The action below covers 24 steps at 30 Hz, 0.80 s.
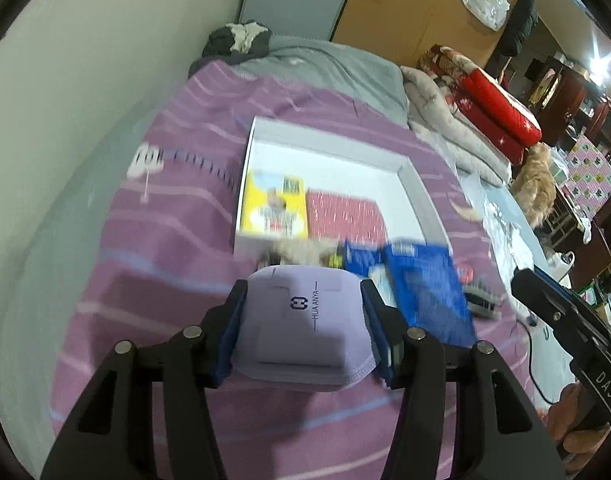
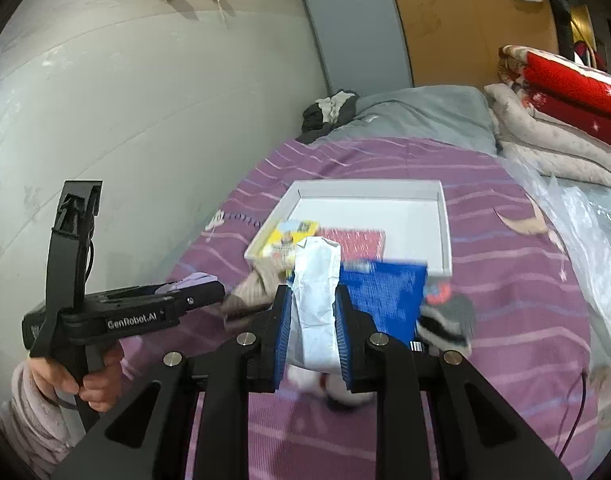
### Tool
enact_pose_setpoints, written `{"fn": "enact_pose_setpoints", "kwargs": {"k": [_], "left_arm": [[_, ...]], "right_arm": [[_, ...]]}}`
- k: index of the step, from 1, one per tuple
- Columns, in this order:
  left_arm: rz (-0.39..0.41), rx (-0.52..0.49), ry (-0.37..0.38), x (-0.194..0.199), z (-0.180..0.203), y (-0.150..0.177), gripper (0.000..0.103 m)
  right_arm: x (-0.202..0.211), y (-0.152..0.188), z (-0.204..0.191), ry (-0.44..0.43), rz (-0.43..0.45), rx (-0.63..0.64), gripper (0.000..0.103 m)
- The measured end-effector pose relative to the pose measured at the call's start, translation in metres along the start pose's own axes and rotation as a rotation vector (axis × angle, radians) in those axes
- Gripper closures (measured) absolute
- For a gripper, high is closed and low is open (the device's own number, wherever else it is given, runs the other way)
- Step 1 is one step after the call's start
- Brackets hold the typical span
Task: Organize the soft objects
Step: 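Carry the lavender pad and white strip over the white box with both grippers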
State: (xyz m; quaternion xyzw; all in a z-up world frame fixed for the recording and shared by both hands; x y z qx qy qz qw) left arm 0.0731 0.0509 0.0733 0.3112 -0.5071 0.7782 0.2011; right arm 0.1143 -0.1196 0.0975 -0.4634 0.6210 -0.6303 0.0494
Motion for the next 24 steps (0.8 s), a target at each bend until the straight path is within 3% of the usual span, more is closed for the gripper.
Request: {"fn": "enact_pose_setpoints", "kwargs": {"k": [6,12,18,21,24], "left_arm": [[0.051,-0.026,0.004,0.001,0.011,-0.049,0.047],[0.11,-0.082,-0.027,0.006,0.033,-0.108,0.047],[0.168,-0.065,-0.071,0.002,0.046,-0.155,0.047],[0.154,0.03,-0.033,-0.017,0.035,-0.152,0.047],[0.12,0.077,-0.027,-0.042,0.024,-0.131,0.047]], "right_arm": [[-0.016,-0.049,0.005,-0.041,0.051,-0.05,0.083],[-0.026,-0.105,0.016,-0.025,0.101,-0.08,0.083],[-0.024,-0.166,0.026,-0.018,0.234,-0.154,0.083],[-0.033,-0.166,0.028,-0.08,0.255,-0.196,0.083],[-0.046,-0.14,0.031,-0.064,0.232,-0.217,0.083]]}}
Point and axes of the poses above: each gripper's, at about its wrist camera, not at the fingertips, and x roughly against the way its jaws point, z to its right, y to its underside, the point moved 5 cm from there along -x, roughly the way its jaws point, and after that the axes turned 5 degrees about z, right-handed, at the moved point
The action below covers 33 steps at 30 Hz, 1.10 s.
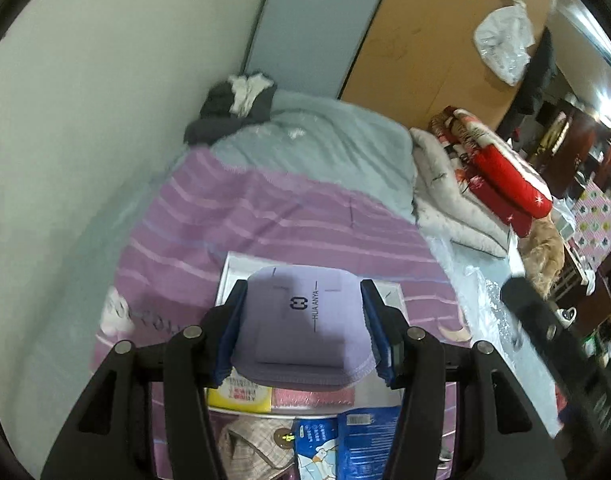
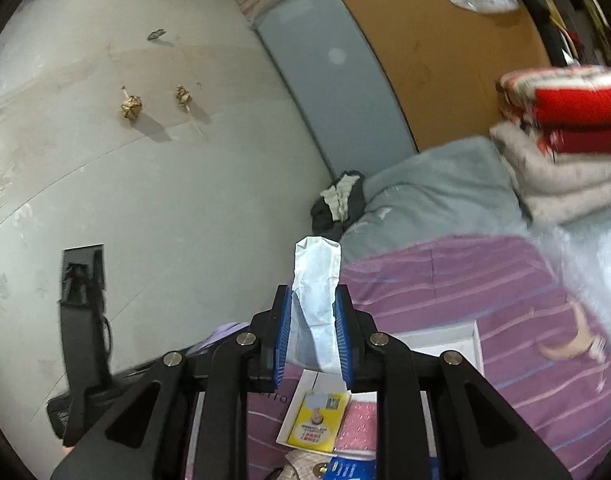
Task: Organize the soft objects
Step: 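Carry the lavender pad and white strip over the white box with both grippers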
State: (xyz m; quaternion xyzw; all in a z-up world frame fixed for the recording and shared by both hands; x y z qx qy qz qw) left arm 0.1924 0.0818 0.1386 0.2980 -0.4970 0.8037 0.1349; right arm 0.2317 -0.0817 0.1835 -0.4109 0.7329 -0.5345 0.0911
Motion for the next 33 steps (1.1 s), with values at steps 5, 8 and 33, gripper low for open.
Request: {"fn": "enact_pose_setpoints", "kwargs": {"k": [5,8,33], "left_arm": [[-0.033,0.016,-0.023,-0.024,-0.017,0.036,0.047],[-0.051,-0.013,-0.07,-0.038,-0.023,0.049,0.047],[-0.188,-0.142,-0.198,-0.099,-0.034,0.102,0.04]], "right_arm": [[-0.018,0.057,0.009,-0.012,-0.089,0.045,0.083],[-0.034,0.076,0.019,-0.039,-0.144,0.007,0.083],[-0.052,0.105,0.079,0.015,-0.281,-0.182,0.083]]}}
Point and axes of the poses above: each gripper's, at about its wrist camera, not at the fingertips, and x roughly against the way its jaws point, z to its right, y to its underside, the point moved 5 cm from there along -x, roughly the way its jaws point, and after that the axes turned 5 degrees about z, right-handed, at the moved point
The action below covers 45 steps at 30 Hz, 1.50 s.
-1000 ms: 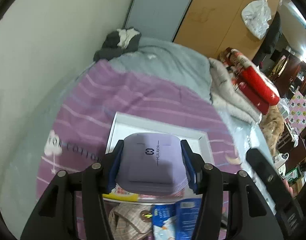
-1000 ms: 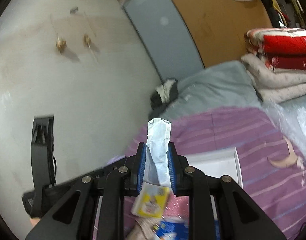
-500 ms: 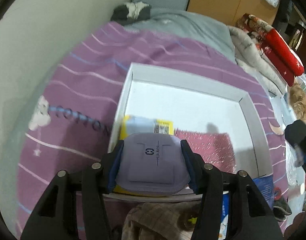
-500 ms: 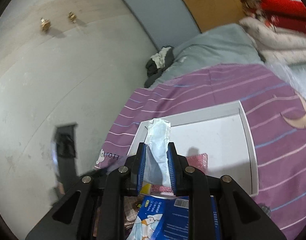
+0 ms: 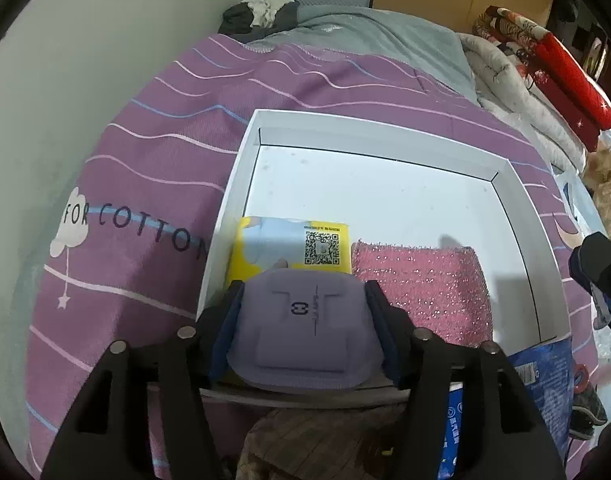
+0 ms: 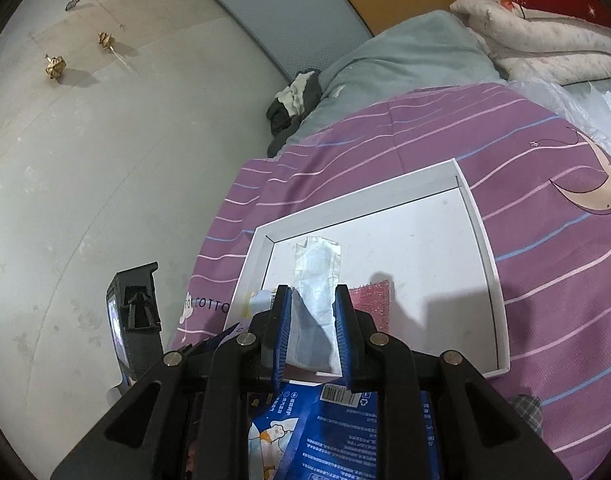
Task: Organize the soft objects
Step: 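Carry the lavender pad and white strip over the white box with both grippers, then set the lavender pad on the yellow book with the left gripper while the right lowers the strip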
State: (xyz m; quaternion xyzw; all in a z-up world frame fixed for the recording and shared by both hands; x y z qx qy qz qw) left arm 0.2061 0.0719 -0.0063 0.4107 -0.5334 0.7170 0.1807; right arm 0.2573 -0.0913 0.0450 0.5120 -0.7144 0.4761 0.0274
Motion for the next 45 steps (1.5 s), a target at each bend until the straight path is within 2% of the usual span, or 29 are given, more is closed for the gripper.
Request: {"fn": "enact_pose_setpoints", "kwargs": {"k": [5,9,12,15,17,19,20,21,22,23,24,26,31,32,33,34,35,38,39,41,45], "left_arm": [[0.001,0.019,0.03,0.005,0.001,-0.003,0.034],[0.044,0.033,0.026,0.016,-0.002,-0.008,0.022],[0.078,0.033,0.026,0.023,-0.003,-0.011,0.021],[0.131,0.024,-0.023,0.031,-0.006,-0.016,0.021],[0.142,0.013,-0.039,0.034,-0.007,-0.018,0.021],[0.134,0.019,-0.025,0.037,-0.009,-0.018,0.021],[0.113,0.032,-0.009,0.037,-0.011,-0.018,0.024],[0.088,0.053,0.02,0.038,-0.014,-0.018,0.039],[0.067,0.075,0.059,0.04,-0.017,-0.018,0.048],[0.042,0.1,0.108,0.041,-0.019,-0.018,0.065],[0.02,0.119,0.15,0.043,-0.021,-0.018,0.076],[0.016,0.111,0.188,0.049,-0.022,-0.018,0.085],[0.05,0.041,0.213,0.058,-0.01,-0.018,0.084],[0.04,0.024,0.21,0.055,-0.007,-0.017,0.076],[0.015,0.005,0.192,0.05,-0.003,-0.014,0.06],[-0.007,-0.007,0.169,0.045,-0.002,-0.012,0.055],[-0.021,-0.019,0.132,0.039,-0.001,-0.01,0.054],[-0.05,-0.024,0.065,0.029,-0.006,-0.005,0.055],[-0.065,-0.019,0.074,0.025,-0.008,-0.003,0.059],[-0.077,-0.019,0.093,0.022,-0.008,0.0,0.061],[-0.066,-0.04,0.061,0.023,-0.007,0.001,0.077]], "right_arm": [[0.002,-0.001,-0.001,-0.001,0.002,-0.005,0.083],[0.002,-0.001,-0.002,-0.018,0.0,-0.013,0.083],[0.001,-0.001,-0.004,-0.019,-0.006,-0.01,0.083],[0.0,0.0,-0.005,-0.022,-0.013,-0.009,0.083],[0.0,0.0,-0.005,-0.021,-0.013,-0.007,0.083],[0.0,0.0,-0.005,-0.023,-0.014,-0.007,0.083],[0.0,0.0,-0.005,-0.023,-0.015,-0.007,0.083],[0.0,0.0,-0.005,-0.022,-0.015,-0.008,0.083],[0.0,0.0,-0.005,-0.022,-0.015,-0.008,0.083],[0.0,0.0,-0.005,-0.023,-0.015,-0.008,0.083],[0.0,0.0,-0.005,-0.024,-0.014,-0.009,0.083],[0.0,0.0,-0.005,-0.026,-0.016,-0.011,0.083],[-0.002,0.002,-0.006,-0.03,-0.026,-0.013,0.083],[-0.002,0.002,-0.006,-0.03,-0.027,-0.013,0.083],[-0.003,0.002,-0.006,-0.029,-0.028,-0.013,0.083],[-0.002,0.002,-0.007,-0.03,-0.029,-0.011,0.083],[-0.002,0.002,-0.007,-0.031,-0.029,-0.01,0.083],[-0.001,0.001,-0.006,-0.033,-0.025,-0.012,0.083],[-0.001,0.001,-0.006,-0.033,-0.025,-0.012,0.083],[-0.002,0.002,-0.006,-0.034,-0.026,-0.017,0.083],[-0.003,0.002,-0.008,-0.032,-0.034,-0.011,0.083]]}}
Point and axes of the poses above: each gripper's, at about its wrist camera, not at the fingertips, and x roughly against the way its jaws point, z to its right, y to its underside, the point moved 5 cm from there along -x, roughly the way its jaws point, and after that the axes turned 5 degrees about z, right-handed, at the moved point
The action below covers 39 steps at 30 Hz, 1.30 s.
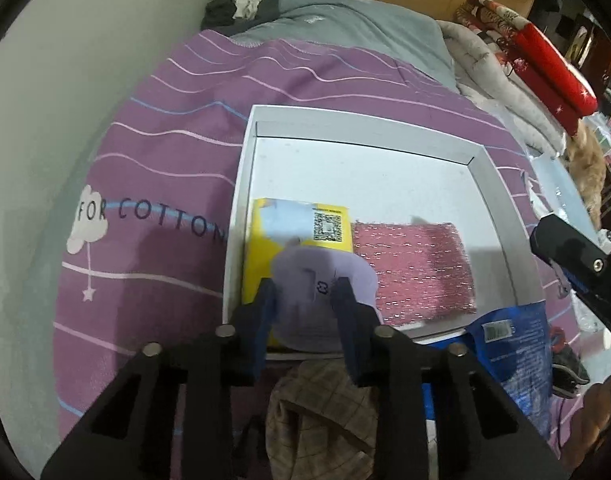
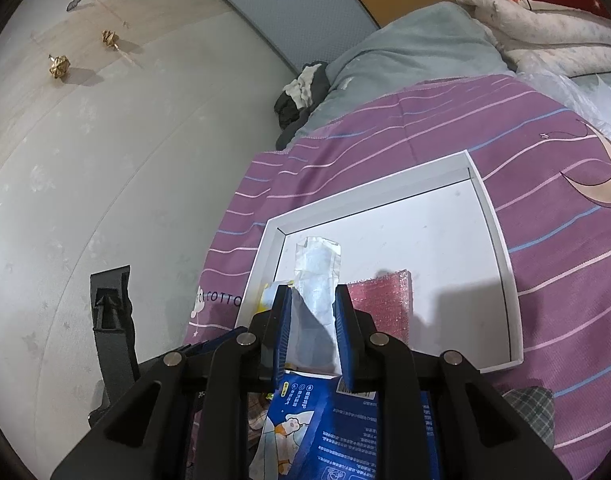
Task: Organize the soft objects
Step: 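Set the lavender pad on the yellow book with the left gripper while the right lowers the strip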
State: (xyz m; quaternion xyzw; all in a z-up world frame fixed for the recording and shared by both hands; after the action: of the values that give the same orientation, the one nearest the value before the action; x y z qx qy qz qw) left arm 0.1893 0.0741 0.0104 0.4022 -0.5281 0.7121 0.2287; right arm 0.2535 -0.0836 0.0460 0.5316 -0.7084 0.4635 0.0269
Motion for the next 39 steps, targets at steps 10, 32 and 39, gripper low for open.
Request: {"fn": "enact_pose_setpoints", "kwargs": {"k": [10,32,39], "left_arm": [[0.12,0.111,0.058,0.025,-0.02,-0.014,0.098],[0.142,0.063,-0.012,0.024,-0.013,-0.014,0.053],[0.173,0.074,0.056,0.023,-0.002,-0.018,0.053]], "right_arm": [[0.003,-0.001,0.002,-0.006,0.007,-0.015,0.083],[-0.004,0.004,0.039,0.25,-0.038,0.002,0.083],[-0.03,0.0,0.057,0.499,-0.087,0.108,0.083]]}}
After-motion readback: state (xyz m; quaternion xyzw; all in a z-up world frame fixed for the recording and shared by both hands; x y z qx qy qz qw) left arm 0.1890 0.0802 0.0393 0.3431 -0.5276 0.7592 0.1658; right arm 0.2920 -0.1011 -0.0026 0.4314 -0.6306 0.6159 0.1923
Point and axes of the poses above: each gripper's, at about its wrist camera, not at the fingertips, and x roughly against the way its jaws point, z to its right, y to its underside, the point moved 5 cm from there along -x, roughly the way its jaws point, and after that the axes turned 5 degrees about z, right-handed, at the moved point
